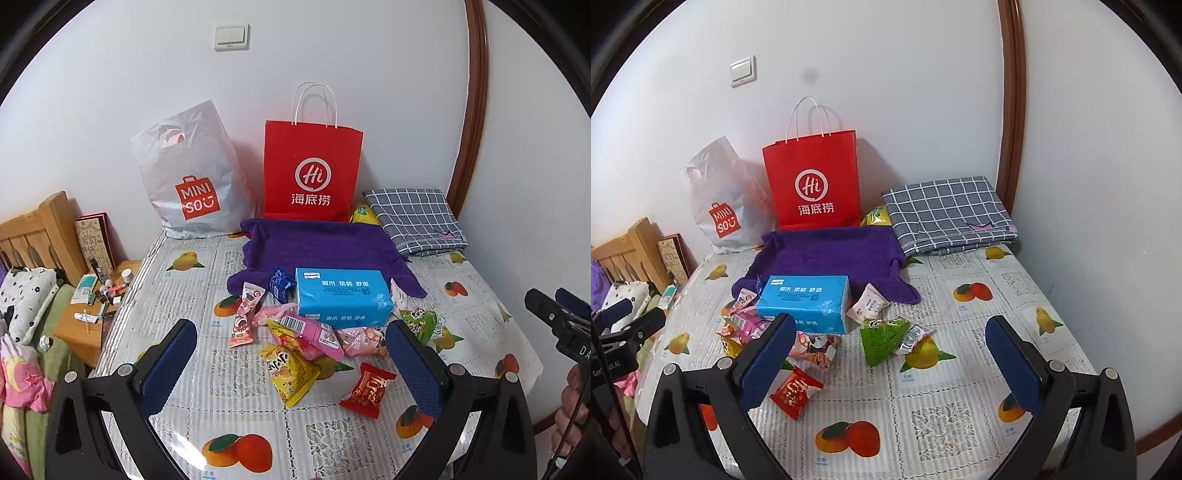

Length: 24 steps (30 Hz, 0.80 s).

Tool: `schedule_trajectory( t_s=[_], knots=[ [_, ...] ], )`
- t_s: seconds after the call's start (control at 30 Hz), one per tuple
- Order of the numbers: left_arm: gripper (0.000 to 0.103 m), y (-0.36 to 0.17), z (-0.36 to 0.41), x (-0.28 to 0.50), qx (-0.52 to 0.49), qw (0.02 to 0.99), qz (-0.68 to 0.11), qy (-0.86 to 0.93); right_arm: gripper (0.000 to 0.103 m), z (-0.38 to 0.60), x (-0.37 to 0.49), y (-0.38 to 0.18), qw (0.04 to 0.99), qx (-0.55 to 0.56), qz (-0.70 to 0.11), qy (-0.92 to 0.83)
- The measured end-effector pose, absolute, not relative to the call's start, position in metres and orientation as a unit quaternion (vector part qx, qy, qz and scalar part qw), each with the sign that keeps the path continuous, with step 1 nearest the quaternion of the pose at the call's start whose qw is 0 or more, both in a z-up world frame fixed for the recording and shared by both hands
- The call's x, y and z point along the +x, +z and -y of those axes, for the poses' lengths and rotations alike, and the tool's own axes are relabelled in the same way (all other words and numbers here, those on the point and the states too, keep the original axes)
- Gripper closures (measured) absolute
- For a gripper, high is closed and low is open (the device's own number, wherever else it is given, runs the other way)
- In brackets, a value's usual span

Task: Organize snacks

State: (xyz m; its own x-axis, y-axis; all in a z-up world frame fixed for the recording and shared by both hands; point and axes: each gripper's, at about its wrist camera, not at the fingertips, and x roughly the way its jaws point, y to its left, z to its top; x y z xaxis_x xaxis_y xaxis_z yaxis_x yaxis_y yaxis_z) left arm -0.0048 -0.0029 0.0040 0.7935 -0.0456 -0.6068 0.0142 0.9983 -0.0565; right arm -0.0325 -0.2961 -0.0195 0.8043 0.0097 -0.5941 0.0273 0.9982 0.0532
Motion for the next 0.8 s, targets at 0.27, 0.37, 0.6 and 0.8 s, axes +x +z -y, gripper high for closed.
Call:
schedule_trajectory(
  t_s=[0.27,0.37,0.6,0.8],
  knots=[
    [0.0,0.012,0.01,-0.015,-0.018,0.953,-0.301,-0.024,0.002,0.29,-0.038,-0.02,0.951,0.023,-0.309,-0.005],
    [0.0,0.014,0.012,-0.017,-0.016,0.955,-0.294,-0.023,0.002,0.287,-0.04,-0.02,0.951,0.024,-0.308,0.002],
    [0.0,0.015,0.016,-0.02,-0.015,0.956,-0.292,-0.022,0.002,0.283,-0.043,-0.021,0.95,0.019,-0.31,0.003],
    [0.0,0.016,0.018,-0.022,-0.015,0.956,-0.293,-0.023,0.002,0.284,-0.046,-0.02,0.951,0.022,-0.308,0.002]
  ],
)
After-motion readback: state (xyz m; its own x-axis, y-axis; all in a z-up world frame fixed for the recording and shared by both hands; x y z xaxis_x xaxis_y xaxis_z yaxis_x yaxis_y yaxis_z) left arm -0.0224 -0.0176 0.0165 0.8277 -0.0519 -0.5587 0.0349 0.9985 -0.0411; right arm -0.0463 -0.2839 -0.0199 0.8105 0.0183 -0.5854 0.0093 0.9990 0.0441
